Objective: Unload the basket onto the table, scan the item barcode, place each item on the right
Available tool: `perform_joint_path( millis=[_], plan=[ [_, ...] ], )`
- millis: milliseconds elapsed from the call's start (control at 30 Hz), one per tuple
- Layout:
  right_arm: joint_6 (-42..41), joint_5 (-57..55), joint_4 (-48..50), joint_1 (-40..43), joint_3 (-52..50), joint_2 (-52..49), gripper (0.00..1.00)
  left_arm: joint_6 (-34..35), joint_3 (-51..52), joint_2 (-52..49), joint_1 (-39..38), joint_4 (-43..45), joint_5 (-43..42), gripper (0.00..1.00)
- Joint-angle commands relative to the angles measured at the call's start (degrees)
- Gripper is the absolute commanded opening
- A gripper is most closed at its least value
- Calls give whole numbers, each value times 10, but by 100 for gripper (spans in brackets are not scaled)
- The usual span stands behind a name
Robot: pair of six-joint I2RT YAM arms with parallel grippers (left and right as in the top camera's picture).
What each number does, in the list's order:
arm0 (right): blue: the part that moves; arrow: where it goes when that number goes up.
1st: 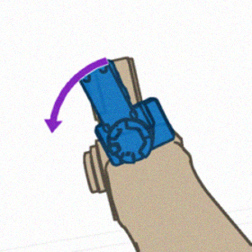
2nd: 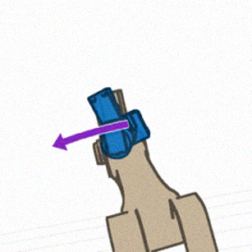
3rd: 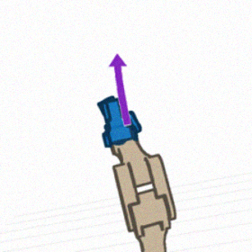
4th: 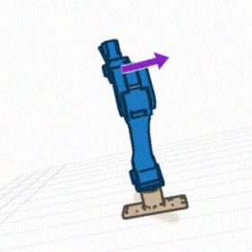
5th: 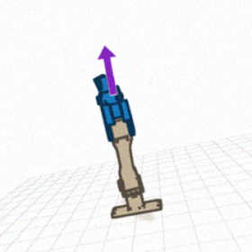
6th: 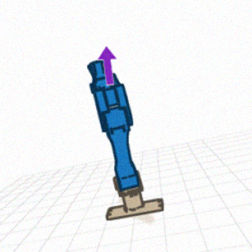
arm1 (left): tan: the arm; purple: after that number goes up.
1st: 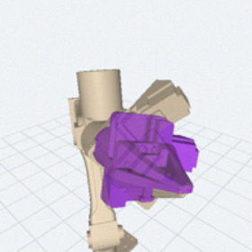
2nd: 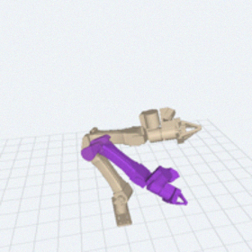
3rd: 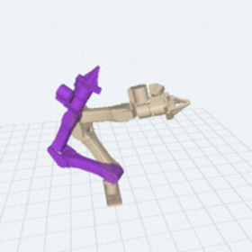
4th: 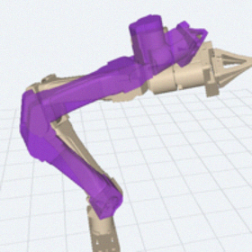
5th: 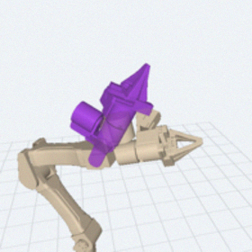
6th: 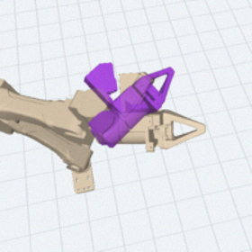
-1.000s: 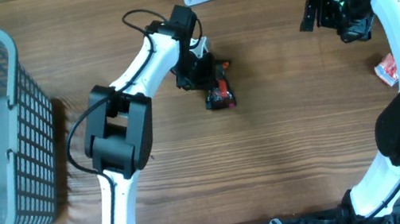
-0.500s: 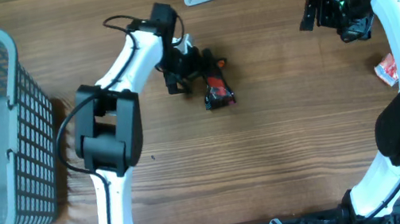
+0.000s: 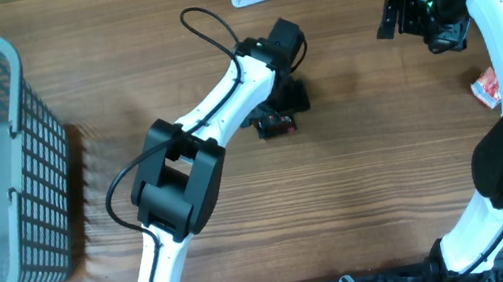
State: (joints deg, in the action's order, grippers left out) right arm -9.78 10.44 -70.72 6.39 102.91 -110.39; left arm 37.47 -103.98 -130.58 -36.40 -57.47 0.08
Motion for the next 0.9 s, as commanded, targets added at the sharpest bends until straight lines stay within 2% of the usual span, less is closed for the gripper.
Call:
perform_joint_path(
  millis=[0, 167, 467, 700, 867],
  plan=[
    [8, -5, -1, -4, 5, 0, 100, 61, 5, 16, 22, -5, 56, 100],
    [7, -5, -1, -4, 5, 0, 100, 128, 5, 12, 22, -11, 78, 100],
    [6, -3, -2, -4, 5, 0, 100, 130, 9, -2, 17, -23, 78, 100],
    [6, 0, -2, -4, 5, 0, 99, 212, 9, -2, 7, -43, 25, 100],
    [6, 2, -3, -4, 5, 0, 100, 213, 9, -2, -12, -12, 26, 100]
  ],
)
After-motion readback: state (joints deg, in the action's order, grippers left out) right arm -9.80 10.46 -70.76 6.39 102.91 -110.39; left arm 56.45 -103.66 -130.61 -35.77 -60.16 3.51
